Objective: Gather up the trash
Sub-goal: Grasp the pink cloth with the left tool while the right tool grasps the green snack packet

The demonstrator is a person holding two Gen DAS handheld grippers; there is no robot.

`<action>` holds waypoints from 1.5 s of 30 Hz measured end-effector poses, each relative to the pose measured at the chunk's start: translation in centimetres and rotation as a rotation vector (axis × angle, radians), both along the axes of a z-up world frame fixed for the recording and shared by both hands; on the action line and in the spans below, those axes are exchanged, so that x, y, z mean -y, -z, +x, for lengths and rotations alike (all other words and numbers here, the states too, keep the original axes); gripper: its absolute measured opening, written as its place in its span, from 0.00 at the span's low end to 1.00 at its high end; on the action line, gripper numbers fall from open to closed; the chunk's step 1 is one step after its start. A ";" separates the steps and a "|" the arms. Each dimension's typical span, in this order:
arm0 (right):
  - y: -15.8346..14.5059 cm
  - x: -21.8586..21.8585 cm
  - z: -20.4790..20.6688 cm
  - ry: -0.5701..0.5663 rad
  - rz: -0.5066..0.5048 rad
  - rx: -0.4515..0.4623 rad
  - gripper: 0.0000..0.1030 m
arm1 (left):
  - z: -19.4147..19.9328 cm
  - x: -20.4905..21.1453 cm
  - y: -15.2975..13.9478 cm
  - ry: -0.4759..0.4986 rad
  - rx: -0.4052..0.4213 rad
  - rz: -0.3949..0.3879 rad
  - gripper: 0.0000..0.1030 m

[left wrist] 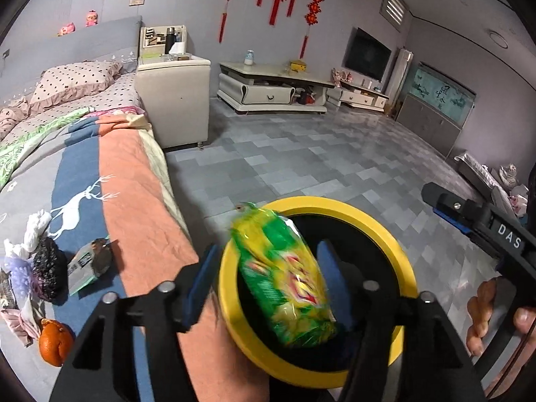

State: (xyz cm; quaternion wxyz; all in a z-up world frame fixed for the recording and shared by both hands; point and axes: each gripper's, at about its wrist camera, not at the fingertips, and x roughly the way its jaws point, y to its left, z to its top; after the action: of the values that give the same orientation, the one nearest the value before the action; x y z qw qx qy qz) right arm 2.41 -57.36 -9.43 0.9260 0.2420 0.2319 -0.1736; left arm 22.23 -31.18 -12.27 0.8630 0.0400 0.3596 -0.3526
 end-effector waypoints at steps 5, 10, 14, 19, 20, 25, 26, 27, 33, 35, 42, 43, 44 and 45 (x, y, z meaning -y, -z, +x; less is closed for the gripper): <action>-0.5 -1.4 -0.2 -0.011 -0.018 -0.002 0.65 | 0.3 -2.7 -0.7 -0.051 0.025 0.006 0.76; -1.5 -4.5 0.5 -0.096 -0.049 0.017 0.70 | 1.4 -6.6 -1.3 -0.134 0.031 0.014 0.81; -2.5 -7.6 1.2 -0.163 -0.086 0.043 0.73 | 2.1 -10.4 -1.3 -0.203 0.024 0.015 0.81; -3.3 -11.3 3.0 -0.255 -0.071 0.046 0.73 | 3.0 -14.6 -0.9 -0.289 0.024 0.034 0.82; -3.3 -12.0 3.4 -0.277 -0.067 0.044 0.73 | 3.3 -15.7 -0.6 -0.312 0.022 0.042 0.82; -3.4 -15.8 5.4 -0.356 -0.069 0.024 0.73 | 4.1 -19.8 0.2 -0.394 0.013 0.069 0.82; -3.3 -16.6 5.9 -0.371 -0.071 0.019 0.73 | 4.3 -20.5 0.4 -0.410 0.011 0.075 0.82; -3.4 -17.3 6.5 -0.384 -0.074 0.014 0.73 | 4.6 -21.4 0.6 -0.430 0.007 0.081 0.82; -2.1 -20.2 9.8 -0.432 -0.086 -0.030 0.73 | 6.1 -26.1 2.4 -0.524 -0.029 0.094 0.82; -1.5 -21.0 11.2 -0.448 -0.085 -0.049 0.73 | 6.4 -27.2 3.0 -0.545 -0.038 0.103 0.82; 1.5 -22.9 16.9 -0.486 -0.069 -0.132 0.73 | 8.1 -29.4 5.2 -0.582 -0.081 0.107 0.82; 2.0 -23.1 17.8 -0.492 -0.062 -0.143 0.73 | 8.3 -29.5 5.5 -0.582 -0.080 0.111 0.82; 2.5 -23.4 18.7 -0.497 -0.056 -0.155 0.73 | 8.5 -29.5 5.7 -0.581 -0.079 0.114 0.81; 3.0 -23.7 19.5 -0.499 -0.055 -0.167 0.73 | 8.8 -29.6 6.0 -0.578 -0.080 0.117 0.82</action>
State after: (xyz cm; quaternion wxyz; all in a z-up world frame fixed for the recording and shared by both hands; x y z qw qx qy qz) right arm 21.95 -33.70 -12.46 0.9241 0.1372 0.3550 0.0345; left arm 31.01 -1.60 -18.27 0.9090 -0.0284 0.4095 -0.0722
